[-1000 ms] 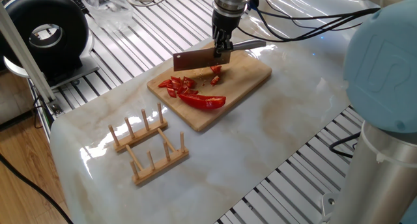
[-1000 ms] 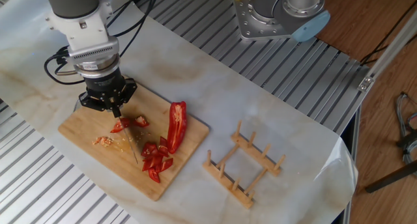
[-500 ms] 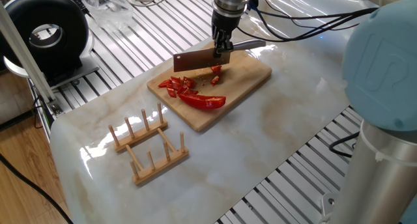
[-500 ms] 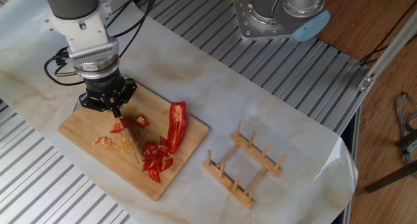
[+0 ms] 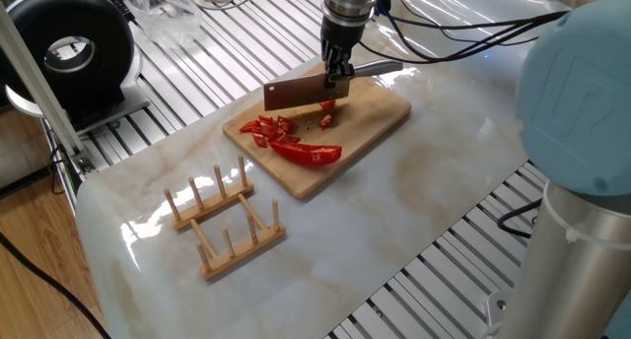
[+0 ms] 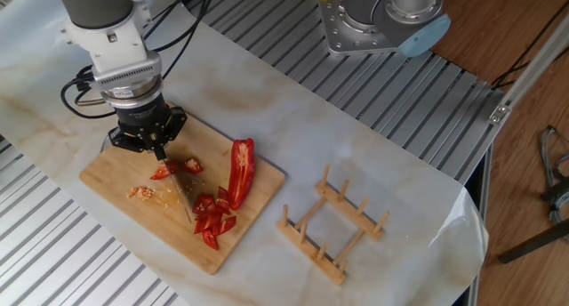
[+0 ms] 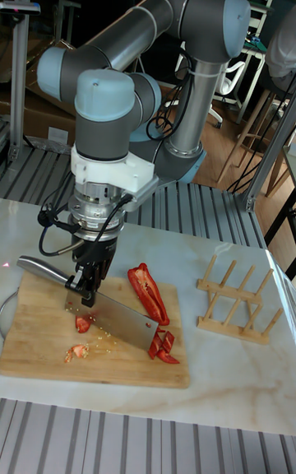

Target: Chop the chili peppers

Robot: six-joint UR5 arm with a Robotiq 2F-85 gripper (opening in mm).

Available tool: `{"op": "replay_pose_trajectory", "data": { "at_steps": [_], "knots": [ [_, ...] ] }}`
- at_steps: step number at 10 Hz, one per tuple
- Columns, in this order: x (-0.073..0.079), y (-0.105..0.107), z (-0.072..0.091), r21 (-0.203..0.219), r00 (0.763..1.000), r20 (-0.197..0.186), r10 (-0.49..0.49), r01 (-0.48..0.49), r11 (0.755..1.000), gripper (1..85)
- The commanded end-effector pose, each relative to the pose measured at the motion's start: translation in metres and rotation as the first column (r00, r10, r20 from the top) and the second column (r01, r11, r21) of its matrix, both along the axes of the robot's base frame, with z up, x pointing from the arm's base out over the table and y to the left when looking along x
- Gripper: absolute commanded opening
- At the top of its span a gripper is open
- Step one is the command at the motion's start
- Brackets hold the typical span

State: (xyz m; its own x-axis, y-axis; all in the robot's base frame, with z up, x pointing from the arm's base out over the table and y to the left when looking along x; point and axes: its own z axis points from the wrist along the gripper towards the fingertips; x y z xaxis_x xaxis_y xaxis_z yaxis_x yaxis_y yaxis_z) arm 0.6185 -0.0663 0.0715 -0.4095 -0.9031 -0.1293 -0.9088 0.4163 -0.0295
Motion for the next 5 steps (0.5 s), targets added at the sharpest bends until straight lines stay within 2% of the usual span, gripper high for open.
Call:
{"op": "replay_pose_trajectory", "data": {
  "at_steps": [1, 5],
  "knots": [
    [0.0017, 0.0017, 0.0006, 0.014, 1.000, 0.001, -0.004, 0.004, 1.000, 1.3],
    [0.0000, -0.0040, -0.0029, 0.006, 1.000, 0.002, 0.001, -0.001, 1.000, 1.3]
  ]
}}
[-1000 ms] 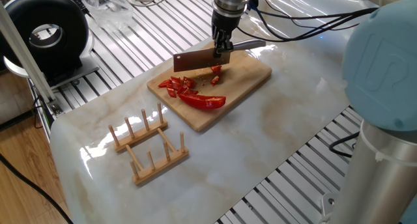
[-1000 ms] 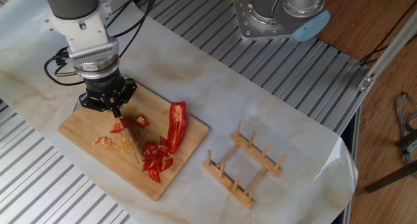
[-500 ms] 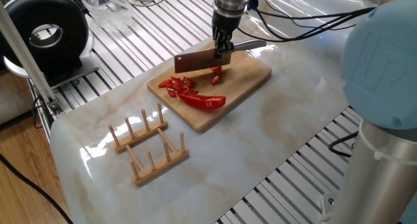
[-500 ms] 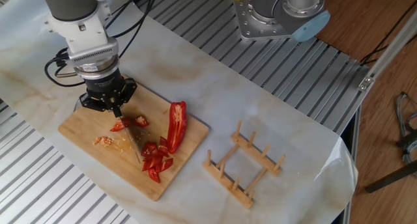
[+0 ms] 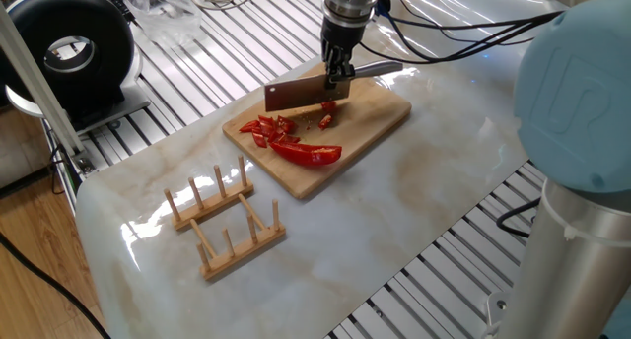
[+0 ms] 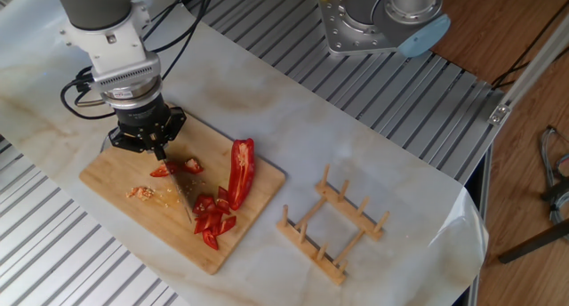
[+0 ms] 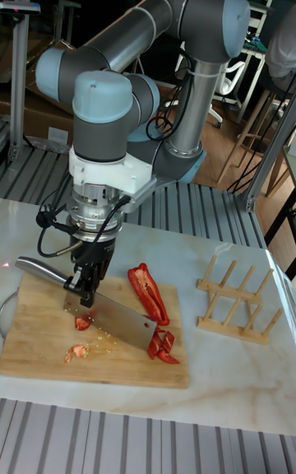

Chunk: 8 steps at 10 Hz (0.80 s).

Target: Chop the chili peppers

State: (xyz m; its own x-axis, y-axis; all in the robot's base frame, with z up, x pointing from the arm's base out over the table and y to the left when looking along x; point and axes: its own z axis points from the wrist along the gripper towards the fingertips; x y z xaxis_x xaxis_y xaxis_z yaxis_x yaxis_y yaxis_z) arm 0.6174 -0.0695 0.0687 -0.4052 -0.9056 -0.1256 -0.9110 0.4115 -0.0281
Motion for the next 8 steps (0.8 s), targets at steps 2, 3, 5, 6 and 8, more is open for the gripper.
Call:
{"op": "replay_pose_trajectory", "data": {
  "at_steps": [2, 3, 5, 6, 8],
  "knots": [
    [0.0024, -0.0001, 0.0003, 0.011, 1.000, 0.009, -0.009, 0.009, 1.000, 1.3],
    [0.0025, 0.0009, 0.0013, 0.013, 1.000, 0.008, -0.013, 0.012, 1.000, 1.3],
    [0.0031, 0.0027, 0.0036, 0.013, 1.000, 0.010, -0.016, 0.016, 1.000, 1.3],
    [0.0042, 0.0031, 0.0040, 0.013, 1.000, 0.012, -0.019, 0.019, 1.000, 1.3],
    [0.0057, 0.0050, 0.0055, 0.013, 1.000, 0.014, -0.019, 0.019, 1.000, 1.3]
  ]
}}
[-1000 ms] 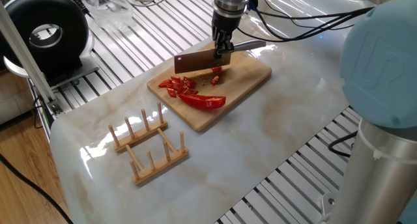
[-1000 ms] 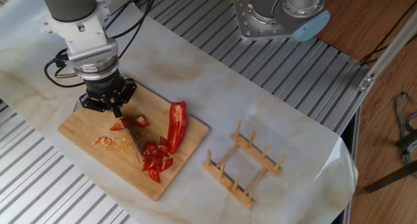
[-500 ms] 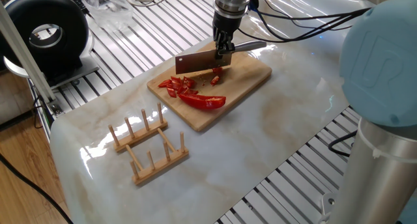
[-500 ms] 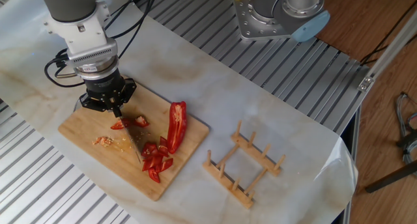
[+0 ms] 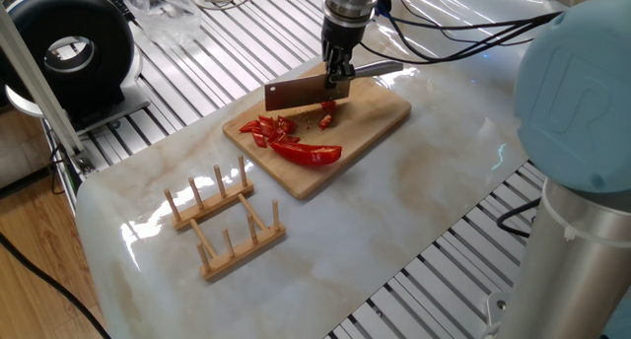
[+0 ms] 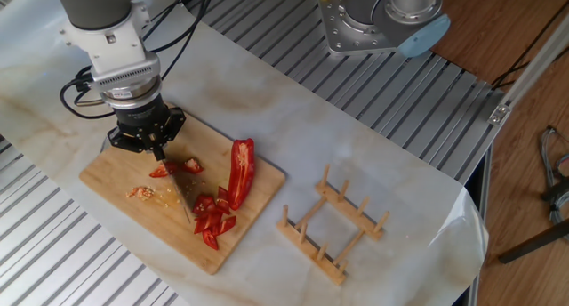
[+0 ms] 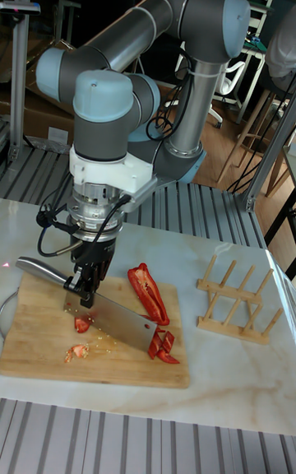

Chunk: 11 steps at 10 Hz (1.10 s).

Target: Chop the chili peppers

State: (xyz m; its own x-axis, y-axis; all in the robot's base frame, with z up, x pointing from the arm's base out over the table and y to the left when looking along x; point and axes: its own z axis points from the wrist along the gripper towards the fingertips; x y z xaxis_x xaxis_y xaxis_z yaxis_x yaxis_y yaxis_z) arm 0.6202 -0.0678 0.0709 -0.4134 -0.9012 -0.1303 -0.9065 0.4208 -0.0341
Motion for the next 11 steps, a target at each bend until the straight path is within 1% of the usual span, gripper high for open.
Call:
{"op": "replay_pose_trajectory", "data": {
  "at_steps": [1, 6, 9, 10, 11],
  "knots": [
    [0.0040, 0.0033, 0.0039, 0.008, 1.000, 0.008, -0.009, 0.009, 1.000, 1.3],
    [0.0097, -0.0012, 0.0028, -0.015, 1.000, 0.021, -0.007, 0.007, 1.000, 1.3],
    [0.0056, 0.0018, 0.0027, -0.003, 1.000, 0.005, -0.006, 0.006, 1.000, 1.3],
    [0.0047, 0.0018, 0.0027, -0.003, 1.000, 0.003, -0.004, 0.004, 1.000, 1.3],
    [0.0051, -0.0007, 0.0022, -0.012, 1.000, 0.004, -0.001, 0.001, 1.000, 1.3]
  ]
}}
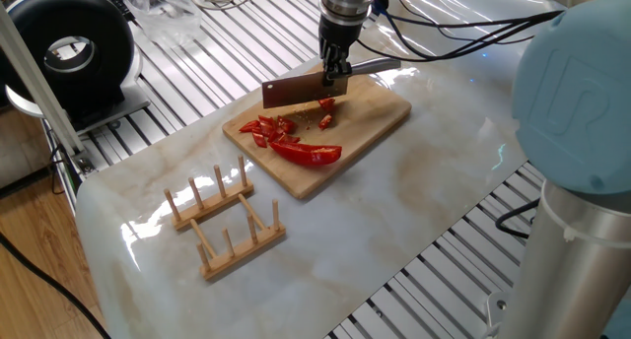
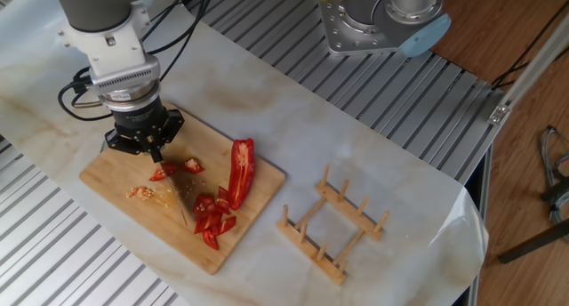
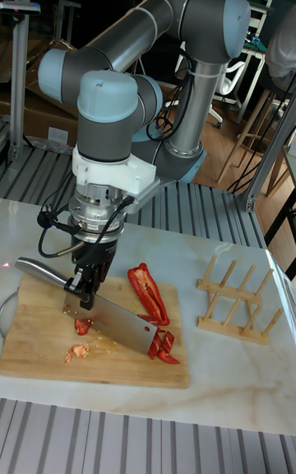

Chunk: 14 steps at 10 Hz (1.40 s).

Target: Chop the chili peppers

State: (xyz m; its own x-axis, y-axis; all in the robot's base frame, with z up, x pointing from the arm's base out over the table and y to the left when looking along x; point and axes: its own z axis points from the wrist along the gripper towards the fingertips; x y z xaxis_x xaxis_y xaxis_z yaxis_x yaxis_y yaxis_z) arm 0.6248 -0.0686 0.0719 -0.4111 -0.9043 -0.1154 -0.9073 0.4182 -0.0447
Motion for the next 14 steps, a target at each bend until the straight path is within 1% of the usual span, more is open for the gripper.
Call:
{"op": "replay_pose_trajectory", "data": {
  "at_steps": [1, 2, 4, 5, 7, 9, 12, 14],
  "knots": [
    [0.002, -0.002, 0.000, -0.002, 1.000, 0.005, 0.001, -0.001, 1.000, 1.3],
    [0.001, -0.002, -0.001, 0.001, 1.000, 0.001, 0.001, -0.001, 1.000, 1.3],
    [-0.006, 0.001, -0.001, 0.013, 1.000, -0.026, 0.001, -0.001, 1.000, 1.3],
    [-0.008, 0.000, -0.001, 0.012, 0.999, -0.032, 0.002, -0.001, 1.000, 1.3],
    [-0.008, -0.002, -0.003, 0.011, 1.000, -0.024, 0.007, -0.007, 1.000, 1.3],
    [-0.004, -0.005, -0.005, 0.003, 1.000, -0.013, 0.010, -0.010, 1.000, 1.3],
    [-0.001, -0.003, -0.007, 0.015, 1.000, -0.007, 0.013, -0.013, 1.000, 1.3],
    [0.001, -0.007, -0.009, 0.011, 1.000, 0.005, 0.018, -0.018, 1.000, 1.3]
  ]
}}
